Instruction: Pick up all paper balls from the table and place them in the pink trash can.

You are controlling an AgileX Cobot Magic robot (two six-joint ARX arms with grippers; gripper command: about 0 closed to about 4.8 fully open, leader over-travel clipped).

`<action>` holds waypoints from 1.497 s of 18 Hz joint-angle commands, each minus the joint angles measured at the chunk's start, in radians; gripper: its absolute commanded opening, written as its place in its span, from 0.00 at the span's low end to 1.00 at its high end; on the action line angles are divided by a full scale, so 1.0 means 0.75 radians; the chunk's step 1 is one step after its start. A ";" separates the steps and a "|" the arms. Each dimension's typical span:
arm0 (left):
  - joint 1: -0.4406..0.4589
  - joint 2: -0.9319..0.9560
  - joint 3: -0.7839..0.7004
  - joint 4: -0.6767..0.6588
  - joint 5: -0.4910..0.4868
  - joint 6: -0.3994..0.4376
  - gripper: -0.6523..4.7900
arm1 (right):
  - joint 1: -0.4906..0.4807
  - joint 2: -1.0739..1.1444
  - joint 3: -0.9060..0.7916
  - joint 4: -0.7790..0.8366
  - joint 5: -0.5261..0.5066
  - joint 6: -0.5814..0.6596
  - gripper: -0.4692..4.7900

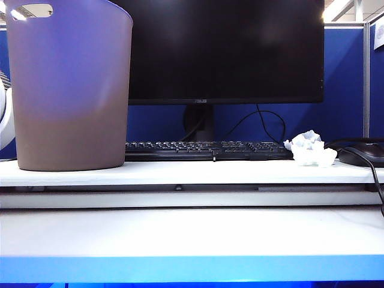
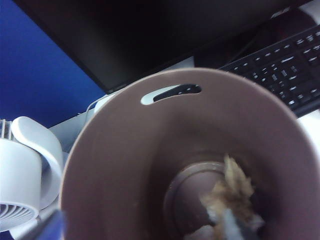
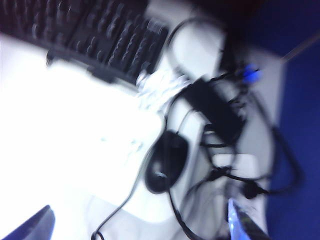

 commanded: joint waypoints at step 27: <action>-0.004 0.004 0.004 -0.016 -0.006 0.034 0.86 | -0.152 0.703 0.364 0.592 -0.749 0.098 0.09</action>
